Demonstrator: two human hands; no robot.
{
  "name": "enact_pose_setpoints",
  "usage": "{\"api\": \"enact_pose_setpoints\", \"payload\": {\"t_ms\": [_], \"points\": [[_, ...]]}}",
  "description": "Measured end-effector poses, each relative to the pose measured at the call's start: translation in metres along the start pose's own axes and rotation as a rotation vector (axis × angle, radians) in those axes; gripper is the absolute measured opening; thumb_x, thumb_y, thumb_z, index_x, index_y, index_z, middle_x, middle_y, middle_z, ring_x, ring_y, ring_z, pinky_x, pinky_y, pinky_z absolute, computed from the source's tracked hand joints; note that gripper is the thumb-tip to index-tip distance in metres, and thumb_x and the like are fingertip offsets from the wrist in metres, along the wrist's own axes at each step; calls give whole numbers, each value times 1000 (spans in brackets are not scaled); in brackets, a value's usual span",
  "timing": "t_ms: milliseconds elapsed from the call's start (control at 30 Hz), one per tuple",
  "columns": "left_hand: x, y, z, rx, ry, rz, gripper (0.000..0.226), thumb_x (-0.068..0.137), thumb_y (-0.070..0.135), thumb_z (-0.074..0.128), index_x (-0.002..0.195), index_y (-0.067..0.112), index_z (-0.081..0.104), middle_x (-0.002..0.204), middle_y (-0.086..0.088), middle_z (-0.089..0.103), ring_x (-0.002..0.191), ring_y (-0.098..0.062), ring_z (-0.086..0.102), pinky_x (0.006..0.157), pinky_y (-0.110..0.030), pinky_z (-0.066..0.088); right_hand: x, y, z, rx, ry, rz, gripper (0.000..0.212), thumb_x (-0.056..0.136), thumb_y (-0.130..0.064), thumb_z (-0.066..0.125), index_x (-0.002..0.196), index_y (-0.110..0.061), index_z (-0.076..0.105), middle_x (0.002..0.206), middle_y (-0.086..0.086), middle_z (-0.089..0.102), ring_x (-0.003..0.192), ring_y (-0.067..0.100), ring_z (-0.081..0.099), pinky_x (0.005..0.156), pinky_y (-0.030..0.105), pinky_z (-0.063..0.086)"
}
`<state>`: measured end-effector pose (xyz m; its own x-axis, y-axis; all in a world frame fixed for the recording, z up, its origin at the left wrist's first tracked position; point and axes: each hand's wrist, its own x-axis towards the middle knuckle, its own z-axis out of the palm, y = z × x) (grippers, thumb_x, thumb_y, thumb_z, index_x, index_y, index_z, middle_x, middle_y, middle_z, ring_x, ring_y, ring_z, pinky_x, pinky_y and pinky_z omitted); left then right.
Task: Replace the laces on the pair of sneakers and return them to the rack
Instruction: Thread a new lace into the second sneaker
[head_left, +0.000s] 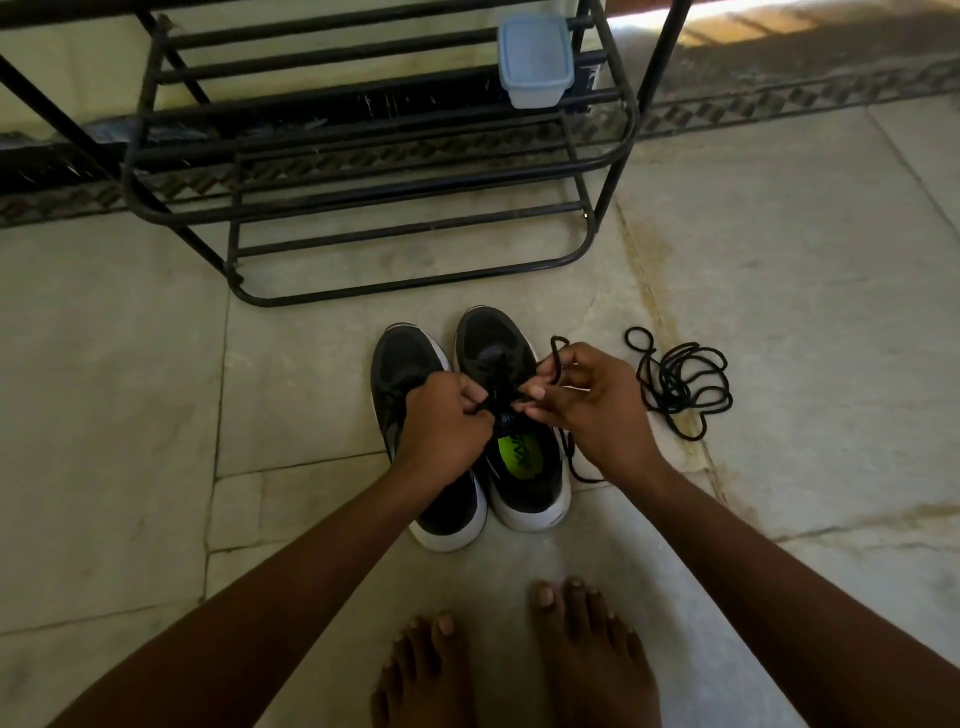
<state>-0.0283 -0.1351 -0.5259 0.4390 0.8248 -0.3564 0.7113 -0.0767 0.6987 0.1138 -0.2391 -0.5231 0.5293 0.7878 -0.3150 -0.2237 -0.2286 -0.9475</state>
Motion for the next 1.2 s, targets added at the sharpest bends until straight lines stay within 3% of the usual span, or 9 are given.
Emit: {"api": "enact_pose_setpoints", "payload": {"t_ms": [67, 133, 333, 433, 533, 733, 1200], "points": [[3, -2, -1, -41, -23, -54, 15, 84, 3, 74, 95, 12, 73, 84, -3, 69, 75, -20, 72, 79, -42, 64, -2, 4, 2, -52, -15, -41, 13, 89, 11, 68, 99, 4, 63, 90, 17, 75, 86, 27, 77, 77, 35, 63], [5, -2, -4, -97, -58, -100, 15, 86, 1, 74, 97, 12, 72, 85, -7, 68, 73, -21, 73, 77, -44, 65, -3, 7, 3, -128, -13, -93, 17, 87, 11, 70, 99, 0, 65, 89, 12, 75, 88, 21, 76, 80, 34, 63], [8, -3, -7, -188, -116, -160, 17, 90, -2, 71, 101, 12, 70, 91, -9, 68, 80, -21, 73, 80, -43, 65, -1, 11, 6, -523, 47, -432, 21, 83, 0, 79, 100, -8, 69, 90, -3, 75, 87, 5, 73, 80, 27, 62], [9, -3, -6, -223, -131, -188, 20, 90, -3, 70, 99, 14, 69, 94, -8, 67, 86, -22, 72, 82, -43, 64, 3, 13, 8, -604, 39, -511, 17, 86, -3, 77, 100, -9, 70, 91, -3, 76, 86, 5, 73, 79, 28, 62], [10, -3, -6, -249, -143, -207, 22, 90, -5, 70, 99, 15, 68, 97, -8, 65, 90, -23, 71, 83, -43, 64, 6, 14, 13, -696, 50, -583, 19, 85, -2, 78, 101, -8, 71, 93, 0, 77, 86, 10, 73, 80, 19, 59], [11, -5, -6, -275, -151, -207, 26, 91, -6, 68, 93, 20, 66, 99, -10, 66, 94, -23, 70, 84, -42, 64, 10, 16, 17, -642, 67, -480, 22, 84, 1, 77, 103, -7, 71, 91, 1, 77, 89, 2, 69, 83, 3, 48], [9, -6, -8, -317, -161, -217, 28, 90, -7, 68, 90, 21, 67, 102, -13, 67, 98, -25, 70, 83, -43, 64, 13, 12, 21, -553, 34, -384, 31, 79, 1, 81, 102, -13, 65, 85, -5, 71, 82, 5, 69, 80, 19, 57]]}}
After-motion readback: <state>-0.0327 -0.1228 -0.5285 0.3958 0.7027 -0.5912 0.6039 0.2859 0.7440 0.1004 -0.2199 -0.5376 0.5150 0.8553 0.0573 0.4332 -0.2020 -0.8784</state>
